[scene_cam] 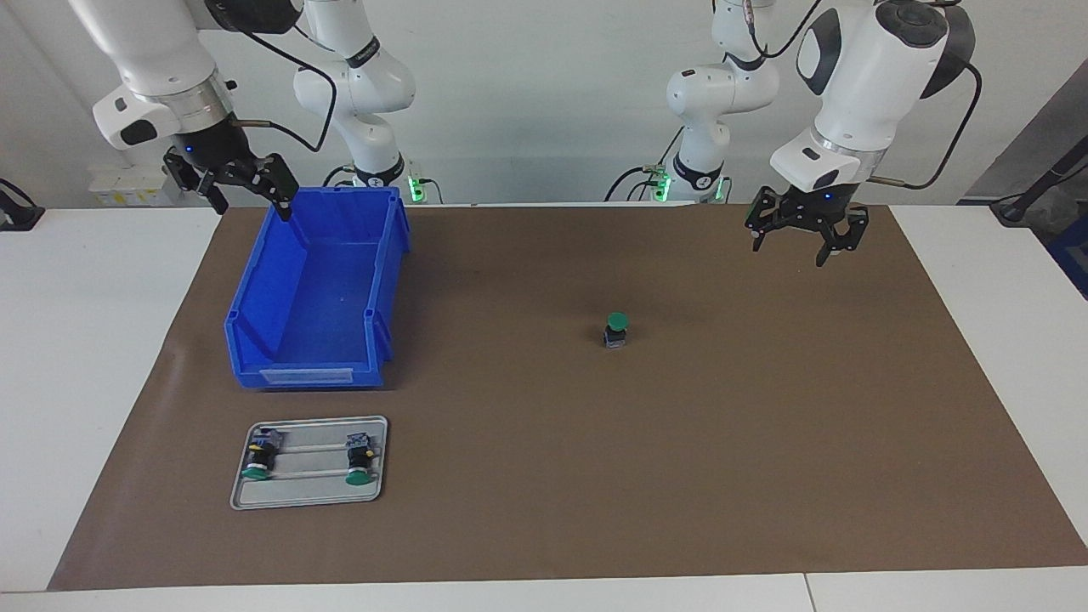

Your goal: Place and press button with both arms

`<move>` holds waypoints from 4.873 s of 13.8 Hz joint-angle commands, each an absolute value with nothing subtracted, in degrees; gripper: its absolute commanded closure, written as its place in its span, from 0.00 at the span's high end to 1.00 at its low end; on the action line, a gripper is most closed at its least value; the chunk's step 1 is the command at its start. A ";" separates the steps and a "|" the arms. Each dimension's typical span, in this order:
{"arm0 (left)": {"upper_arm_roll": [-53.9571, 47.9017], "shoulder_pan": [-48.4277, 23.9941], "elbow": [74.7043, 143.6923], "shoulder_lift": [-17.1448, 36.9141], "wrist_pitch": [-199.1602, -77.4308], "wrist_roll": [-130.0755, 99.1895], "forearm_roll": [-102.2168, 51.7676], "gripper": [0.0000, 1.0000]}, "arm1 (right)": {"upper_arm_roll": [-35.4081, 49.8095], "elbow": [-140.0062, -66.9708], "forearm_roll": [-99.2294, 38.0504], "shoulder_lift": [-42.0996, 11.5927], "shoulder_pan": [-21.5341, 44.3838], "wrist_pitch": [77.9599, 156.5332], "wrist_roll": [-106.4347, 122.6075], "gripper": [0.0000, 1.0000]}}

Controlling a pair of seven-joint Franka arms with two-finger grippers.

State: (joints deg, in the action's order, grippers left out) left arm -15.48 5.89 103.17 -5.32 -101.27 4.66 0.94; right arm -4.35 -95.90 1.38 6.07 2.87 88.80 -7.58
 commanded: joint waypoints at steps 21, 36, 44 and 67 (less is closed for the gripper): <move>-0.26 -15.63 101.95 -1.86 -101.25 -12.19 1.58 0.93 | -4.22 -95.71 0.53 6.24 2.46 88.07 -6.42 1.00; -0.26 -30.15 111.34 9.32 -123.12 -27.07 -1.32 0.00 | -4.13 -95.71 0.53 6.59 2.46 88.07 -6.42 1.00; -0.35 -31.02 115.40 9.23 -126.12 -28.65 -1.32 0.00 | -4.13 -95.71 0.53 6.59 2.46 88.07 -6.42 1.00; 0.62 -9.07 91.14 3.17 -90.71 -6.51 -0.53 0.35 | -4.22 -95.71 0.53 6.68 2.46 88.07 -6.50 1.00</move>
